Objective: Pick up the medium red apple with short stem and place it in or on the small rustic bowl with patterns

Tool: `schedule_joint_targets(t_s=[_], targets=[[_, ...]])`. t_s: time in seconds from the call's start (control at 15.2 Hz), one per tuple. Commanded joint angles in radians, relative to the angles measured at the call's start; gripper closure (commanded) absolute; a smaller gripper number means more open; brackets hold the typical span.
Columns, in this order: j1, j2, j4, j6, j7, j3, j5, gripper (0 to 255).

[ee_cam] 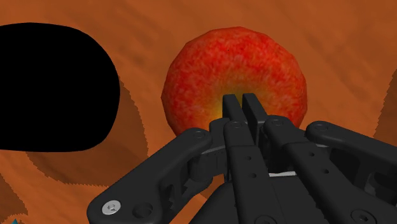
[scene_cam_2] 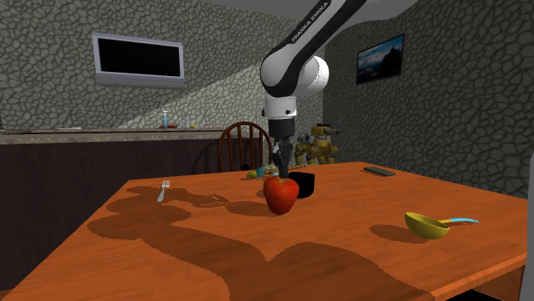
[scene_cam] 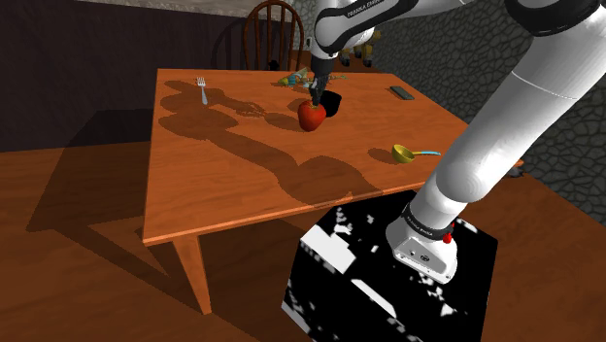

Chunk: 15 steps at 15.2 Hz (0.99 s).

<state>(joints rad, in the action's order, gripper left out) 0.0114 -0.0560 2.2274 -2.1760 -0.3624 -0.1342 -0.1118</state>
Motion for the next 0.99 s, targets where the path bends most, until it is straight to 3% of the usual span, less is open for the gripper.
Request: schedule_joint_targets(t_s=[0.0,0.92], targets=[[0.0,0.0,0.0,0.0,0.0,0.0,0.0,255],[-0.002,-0.06,-0.101,0.16,-0.009,0.004,0.002,255]])
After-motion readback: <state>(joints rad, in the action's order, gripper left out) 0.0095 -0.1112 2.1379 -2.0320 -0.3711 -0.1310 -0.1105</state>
